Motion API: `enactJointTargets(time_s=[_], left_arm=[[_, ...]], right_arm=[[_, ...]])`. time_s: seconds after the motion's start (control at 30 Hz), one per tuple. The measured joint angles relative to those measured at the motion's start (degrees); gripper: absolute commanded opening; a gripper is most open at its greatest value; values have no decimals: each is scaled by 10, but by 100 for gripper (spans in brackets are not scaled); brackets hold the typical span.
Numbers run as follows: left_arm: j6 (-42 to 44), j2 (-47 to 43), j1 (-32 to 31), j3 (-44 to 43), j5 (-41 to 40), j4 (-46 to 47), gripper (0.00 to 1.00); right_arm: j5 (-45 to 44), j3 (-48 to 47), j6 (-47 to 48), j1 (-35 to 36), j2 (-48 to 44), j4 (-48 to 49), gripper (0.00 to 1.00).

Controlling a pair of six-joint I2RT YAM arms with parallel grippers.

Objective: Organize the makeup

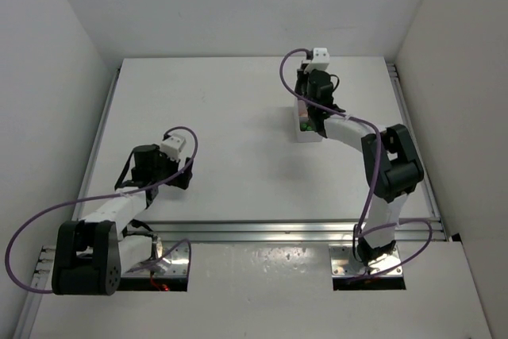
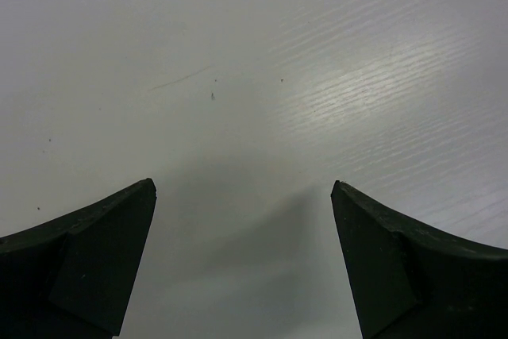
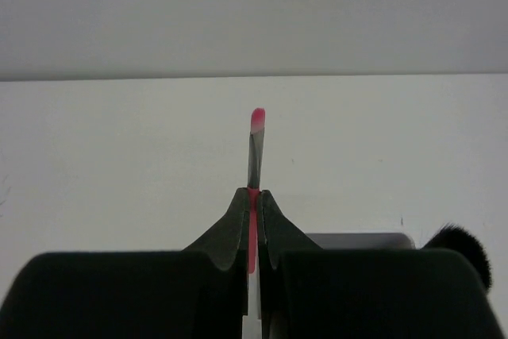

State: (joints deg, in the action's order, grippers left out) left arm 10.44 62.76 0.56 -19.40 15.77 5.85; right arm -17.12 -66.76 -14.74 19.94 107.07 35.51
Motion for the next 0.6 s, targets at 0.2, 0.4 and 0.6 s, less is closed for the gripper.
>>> enactJointTargets(time_s=[0.2, 0.4, 0.6], left_arm=[[0, 31, 4, -9, 12, -4, 99], [-1, 47, 4, -15, 16, -3, 99], [0, 50, 4, -18, 20, -2, 99]], right_arm=[[-9, 34, -3, -5, 8, 32, 0], [-20, 74, -10, -14, 8, 44, 0], [-20, 74, -29, -24, 23, 68, 28]])
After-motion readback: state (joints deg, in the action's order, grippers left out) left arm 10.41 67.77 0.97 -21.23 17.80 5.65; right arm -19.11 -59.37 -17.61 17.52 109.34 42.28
